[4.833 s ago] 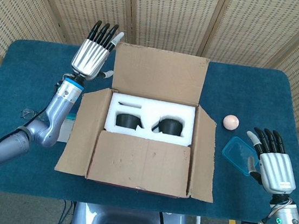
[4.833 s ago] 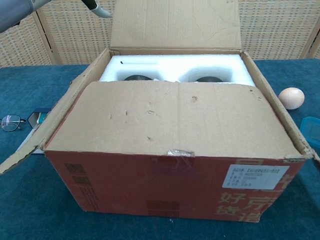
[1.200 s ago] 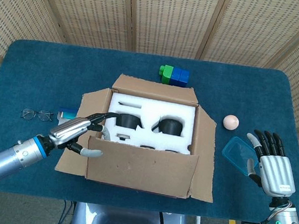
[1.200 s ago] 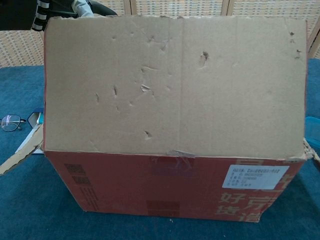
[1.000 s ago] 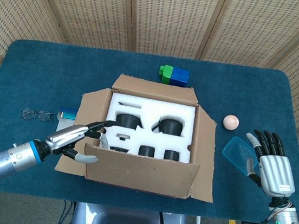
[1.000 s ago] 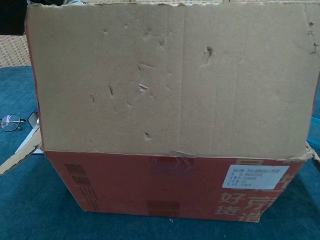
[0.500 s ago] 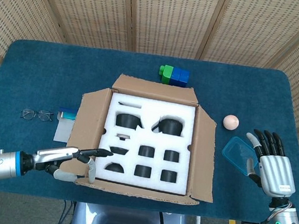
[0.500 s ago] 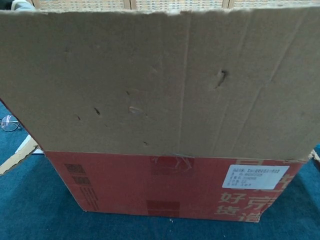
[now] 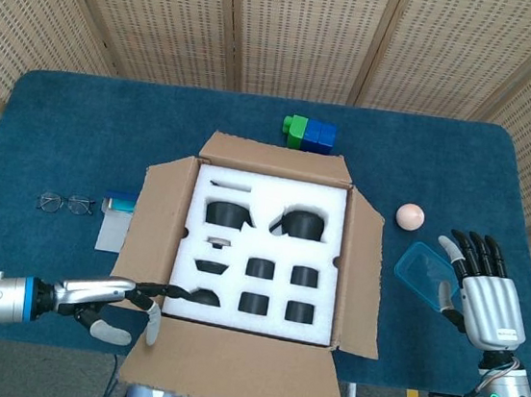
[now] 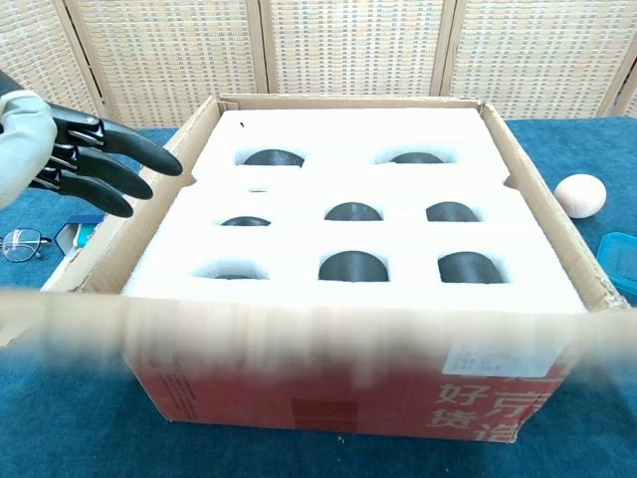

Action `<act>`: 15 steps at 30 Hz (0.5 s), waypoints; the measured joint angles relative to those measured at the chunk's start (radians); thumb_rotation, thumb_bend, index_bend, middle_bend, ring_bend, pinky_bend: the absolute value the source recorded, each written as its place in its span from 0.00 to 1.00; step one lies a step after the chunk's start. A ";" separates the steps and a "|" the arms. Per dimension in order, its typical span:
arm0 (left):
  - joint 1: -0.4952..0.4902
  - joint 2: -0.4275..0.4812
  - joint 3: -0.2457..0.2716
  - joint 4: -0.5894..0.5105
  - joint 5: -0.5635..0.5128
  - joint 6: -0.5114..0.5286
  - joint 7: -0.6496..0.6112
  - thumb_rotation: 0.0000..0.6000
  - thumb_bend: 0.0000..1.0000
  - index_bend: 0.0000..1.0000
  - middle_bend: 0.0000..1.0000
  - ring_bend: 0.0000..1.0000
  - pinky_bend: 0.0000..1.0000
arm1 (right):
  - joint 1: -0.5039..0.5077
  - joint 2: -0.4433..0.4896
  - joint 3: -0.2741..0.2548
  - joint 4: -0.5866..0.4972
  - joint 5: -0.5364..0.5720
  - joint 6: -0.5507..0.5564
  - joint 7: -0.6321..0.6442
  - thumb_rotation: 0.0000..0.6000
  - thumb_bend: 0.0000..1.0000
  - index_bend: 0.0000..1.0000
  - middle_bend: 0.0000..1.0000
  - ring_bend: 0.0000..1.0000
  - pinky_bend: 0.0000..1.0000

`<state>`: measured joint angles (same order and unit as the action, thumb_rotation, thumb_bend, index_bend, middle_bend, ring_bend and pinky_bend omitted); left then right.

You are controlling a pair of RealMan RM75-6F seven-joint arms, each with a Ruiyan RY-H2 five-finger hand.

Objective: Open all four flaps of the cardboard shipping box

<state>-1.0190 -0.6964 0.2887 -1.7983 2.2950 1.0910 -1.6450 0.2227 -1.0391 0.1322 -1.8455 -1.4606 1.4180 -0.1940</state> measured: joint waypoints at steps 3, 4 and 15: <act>0.002 0.005 -0.001 -0.005 -0.027 -0.003 0.036 0.23 0.05 0.45 0.00 0.00 0.00 | -0.002 0.001 0.000 0.002 -0.001 0.001 0.005 1.00 0.62 0.13 0.11 0.00 0.00; 0.005 0.008 -0.003 -0.008 -0.043 -0.005 0.058 0.23 0.05 0.45 0.00 0.00 0.00 | -0.002 0.001 0.000 0.002 -0.001 0.001 0.006 1.00 0.62 0.13 0.11 0.00 0.00; 0.113 0.021 -0.067 -0.047 -0.290 -0.040 0.514 0.48 0.15 0.40 0.00 0.00 0.00 | 0.000 -0.003 0.002 0.024 0.017 -0.008 0.014 1.00 0.62 0.13 0.11 0.00 0.00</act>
<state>-0.9063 -0.6753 0.2214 -1.8450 2.0048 1.0505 -1.1305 0.2222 -1.0423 0.1346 -1.8215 -1.4433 1.4098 -0.1802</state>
